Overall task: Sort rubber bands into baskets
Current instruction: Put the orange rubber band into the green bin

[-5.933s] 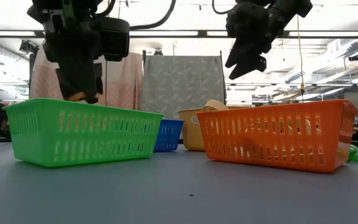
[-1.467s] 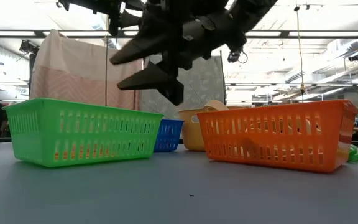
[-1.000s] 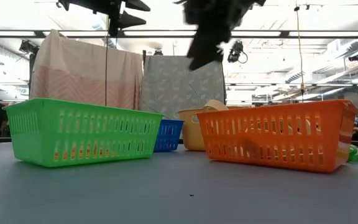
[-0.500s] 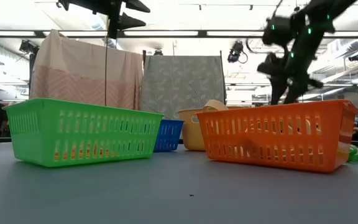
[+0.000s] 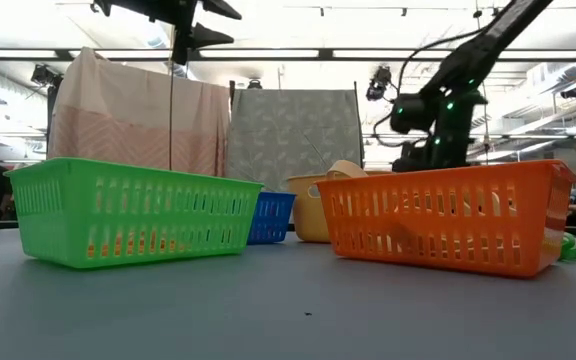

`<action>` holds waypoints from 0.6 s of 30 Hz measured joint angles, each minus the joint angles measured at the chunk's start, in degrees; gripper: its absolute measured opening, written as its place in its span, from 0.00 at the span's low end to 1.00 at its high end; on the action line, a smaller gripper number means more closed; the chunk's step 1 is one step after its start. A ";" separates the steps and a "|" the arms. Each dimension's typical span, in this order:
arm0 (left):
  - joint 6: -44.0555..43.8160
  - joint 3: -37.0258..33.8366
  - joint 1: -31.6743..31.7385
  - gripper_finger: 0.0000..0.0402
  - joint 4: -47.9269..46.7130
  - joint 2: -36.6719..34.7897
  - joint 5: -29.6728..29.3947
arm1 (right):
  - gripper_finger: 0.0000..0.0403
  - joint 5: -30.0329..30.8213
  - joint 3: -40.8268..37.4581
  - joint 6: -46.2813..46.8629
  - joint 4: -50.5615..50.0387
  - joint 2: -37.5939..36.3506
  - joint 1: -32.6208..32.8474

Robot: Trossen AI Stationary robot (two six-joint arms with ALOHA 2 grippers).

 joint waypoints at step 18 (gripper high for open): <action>-0.17 0.00 -0.63 0.57 0.06 0.02 0.00 | 0.16 -1.65 2.01 -2.75 -1.36 8.52 -0.49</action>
